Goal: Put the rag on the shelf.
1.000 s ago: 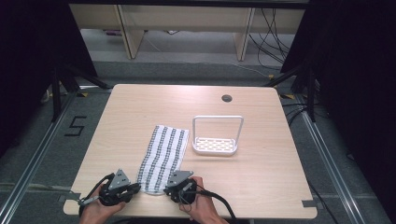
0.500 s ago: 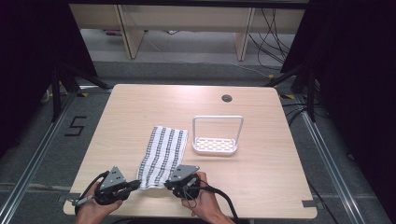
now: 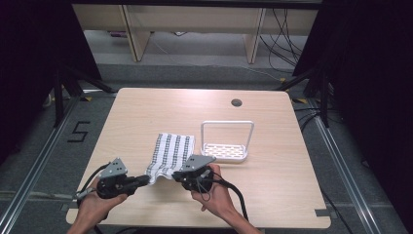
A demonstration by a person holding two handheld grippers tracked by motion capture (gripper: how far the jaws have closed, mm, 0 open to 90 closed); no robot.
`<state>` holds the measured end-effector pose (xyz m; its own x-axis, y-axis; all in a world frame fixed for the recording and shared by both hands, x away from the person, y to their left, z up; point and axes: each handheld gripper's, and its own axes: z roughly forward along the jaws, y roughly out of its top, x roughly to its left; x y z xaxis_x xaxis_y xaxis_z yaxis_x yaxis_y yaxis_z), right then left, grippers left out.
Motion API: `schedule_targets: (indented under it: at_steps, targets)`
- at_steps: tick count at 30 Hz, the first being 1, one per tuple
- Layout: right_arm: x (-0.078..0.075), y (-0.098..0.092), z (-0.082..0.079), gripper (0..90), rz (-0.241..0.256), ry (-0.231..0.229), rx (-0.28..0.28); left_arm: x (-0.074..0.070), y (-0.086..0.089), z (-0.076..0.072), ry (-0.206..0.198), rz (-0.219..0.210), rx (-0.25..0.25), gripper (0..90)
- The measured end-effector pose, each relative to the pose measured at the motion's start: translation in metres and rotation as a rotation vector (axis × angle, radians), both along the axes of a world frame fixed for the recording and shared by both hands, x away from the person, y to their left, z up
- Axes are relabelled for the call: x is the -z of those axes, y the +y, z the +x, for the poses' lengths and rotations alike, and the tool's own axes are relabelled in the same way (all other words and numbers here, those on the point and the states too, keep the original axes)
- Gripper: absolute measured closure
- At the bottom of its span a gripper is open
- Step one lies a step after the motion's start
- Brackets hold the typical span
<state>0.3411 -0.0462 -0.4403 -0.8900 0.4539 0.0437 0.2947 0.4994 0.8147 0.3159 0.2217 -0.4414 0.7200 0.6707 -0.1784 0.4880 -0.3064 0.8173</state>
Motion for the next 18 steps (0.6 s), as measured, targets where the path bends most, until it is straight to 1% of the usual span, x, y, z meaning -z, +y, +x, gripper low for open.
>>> schedule_targets:
  at_steps: [1,2,3,4,5,6,7,8,9,10,11,12,13,14,15,16,18]
  targets:
    - [-0.003,0.0,0.002,86.8,0.005,-0.019,-0.009,-0.005,-0.001,0.002,0.001,-0.009,0.002,86.8]
    - [-0.008,-0.001,0.003,86.8,0.007,0.007,0.006,-0.011,-0.001,0.004,0.006,-0.01,0.009,86.9]
    - [-0.015,-0.002,0.006,86.8,0.023,0.002,0.009,-0.017,-0.002,0.006,0.005,-0.027,0.015,86.9]
    - [-0.015,-0.002,0.006,86.8,0.023,0.002,0.009,-0.024,-0.003,0.007,0.004,-0.022,0.017,86.9]
    - [-0.02,-0.003,0.007,86.8,0.023,-0.011,0.006,-0.032,-0.004,0.009,0.0,-0.036,0.019,86.9]
    - [-0.026,-0.004,0.01,86.8,0.035,-0.024,0.008,-0.038,-0.004,0.01,-0.004,-0.033,0.024,86.9]
    - [-0.035,-0.005,0.013,86.9,0.052,-0.021,0.018,-0.045,-0.004,0.012,-0.007,-0.037,0.029,87.0]
    - [-0.035,-0.005,0.013,86.9,0.052,-0.021,0.018,-0.052,-0.005,0.013,-0.01,-0.048,0.038,87.0]
    - [-0.046,-0.007,0.016,86.9,0.071,-0.026,0.017,-0.059,-0.006,0.015,-0.016,-0.039,0.04,86.9]
    - [-0.046,-0.007,0.016,86.9,0.071,-0.026,0.017,-0.065,-0.007,0.016,-0.03,-0.042,0.036,86.9]
    - [-0.052,-0.009,0.017,86.9,0.084,-0.015,0.025,-0.073,-0.007,0.018,-0.033,-0.049,0.04,86.9]
    - [-0.064,-0.011,0.019,86.9,0.101,-0.017,0.031,-0.077,-0.007,0.02,-0.036,-0.066,0.047,86.9]
    - [-0.064,-0.011,0.019,86.9,0.101,-0.017,0.031,-0.082,-0.007,0.02,-0.037,-0.066,0.045,86.9]
    - [-0.069,-0.012,0.021,86.9,0.108,-0.043,0.024,-0.088,-0.007,0.02,-0.037,-0.065,0.049,86.9]
    - [-0.081,-0.015,0.022,86.9,0.131,-0.051,0.026,-0.097,-0.009,0.021,-0.045,-0.081,0.06,86.9]
    - [-0.081,-0.015,0.022,86.9,0.131,-0.051,0.026,-0.097,-0.009,0.021,-0.045,-0.081,0.06,86.9]
    - [-0.092,-0.018,0.022,87.0,0.153,-0.033,0.032,-0.108,-0.01,0.021,-0.047,-0.102,0.07,86.9]
